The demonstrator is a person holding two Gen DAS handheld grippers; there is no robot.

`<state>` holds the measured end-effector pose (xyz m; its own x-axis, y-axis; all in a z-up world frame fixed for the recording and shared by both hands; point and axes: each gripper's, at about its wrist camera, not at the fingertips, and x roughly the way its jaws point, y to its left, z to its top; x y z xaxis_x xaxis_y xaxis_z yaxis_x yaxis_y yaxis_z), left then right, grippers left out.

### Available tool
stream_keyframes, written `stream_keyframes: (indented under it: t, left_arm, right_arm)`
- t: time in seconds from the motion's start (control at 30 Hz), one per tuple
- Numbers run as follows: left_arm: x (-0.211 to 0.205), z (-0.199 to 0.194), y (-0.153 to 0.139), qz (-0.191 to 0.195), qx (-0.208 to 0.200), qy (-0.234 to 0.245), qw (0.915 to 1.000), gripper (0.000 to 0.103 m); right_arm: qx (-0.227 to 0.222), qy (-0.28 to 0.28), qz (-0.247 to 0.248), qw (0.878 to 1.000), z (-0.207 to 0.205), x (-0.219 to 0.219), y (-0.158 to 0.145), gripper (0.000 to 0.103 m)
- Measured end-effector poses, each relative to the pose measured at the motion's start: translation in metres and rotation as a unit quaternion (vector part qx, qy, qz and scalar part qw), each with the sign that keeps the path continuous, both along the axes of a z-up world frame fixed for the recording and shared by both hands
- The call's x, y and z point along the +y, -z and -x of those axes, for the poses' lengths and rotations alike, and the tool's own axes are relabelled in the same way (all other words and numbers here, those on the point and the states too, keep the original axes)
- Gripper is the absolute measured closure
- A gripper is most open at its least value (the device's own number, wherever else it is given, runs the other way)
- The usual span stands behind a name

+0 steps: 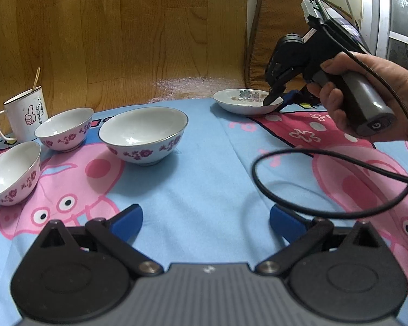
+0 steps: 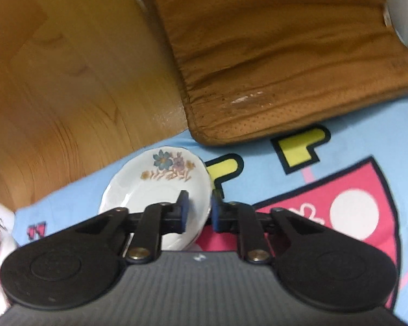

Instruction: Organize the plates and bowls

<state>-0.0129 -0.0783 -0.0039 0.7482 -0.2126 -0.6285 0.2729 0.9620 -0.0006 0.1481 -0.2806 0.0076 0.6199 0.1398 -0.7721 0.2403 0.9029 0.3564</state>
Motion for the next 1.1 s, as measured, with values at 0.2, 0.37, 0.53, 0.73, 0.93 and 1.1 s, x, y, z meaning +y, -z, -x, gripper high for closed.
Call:
stream_keyframes:
  t: [0.2,0.37,0.53,0.73,0.93,1.1]
  left_arm:
    - [0.0,-0.001,-0.002,-0.007,0.011,0.01,0.9999,0.0]
    - [0.012,0.009,-0.003,-0.003,0.013,0.055,0.9984,0.0]
    - [0.044,0.02,-0.01,0.044,0.009,0.024,0.9987,0.0]
    - [0.072,0.028,-0.026,0.098,0.008,0.01,0.9951,0.004]
    - [0.091,0.025,-0.023,0.155,0.064,0.014,0.9858,0.022]
    - [0.097,0.031,-0.019,0.182,0.09,0.026,0.9788,0.037]
  right_arm:
    - [0.014,-0.026,-0.037,0.999,0.038,-0.007,-0.009,0.091]
    - [0.023,-0.062,-0.049,0.997,0.086,-0.01,-0.017,0.091]
    - [0.023,-0.097,-0.052,0.994,0.132,-0.006,-0.029,0.092]
    - [0.04,-0.136,-0.078,0.987,0.176,0.017,-0.023,0.091]
    - [0.05,-0.169,-0.102,0.979,0.201,0.042,-0.021,0.091]
    - [0.051,-0.19,-0.102,0.975,0.209,0.059,-0.024,0.091]
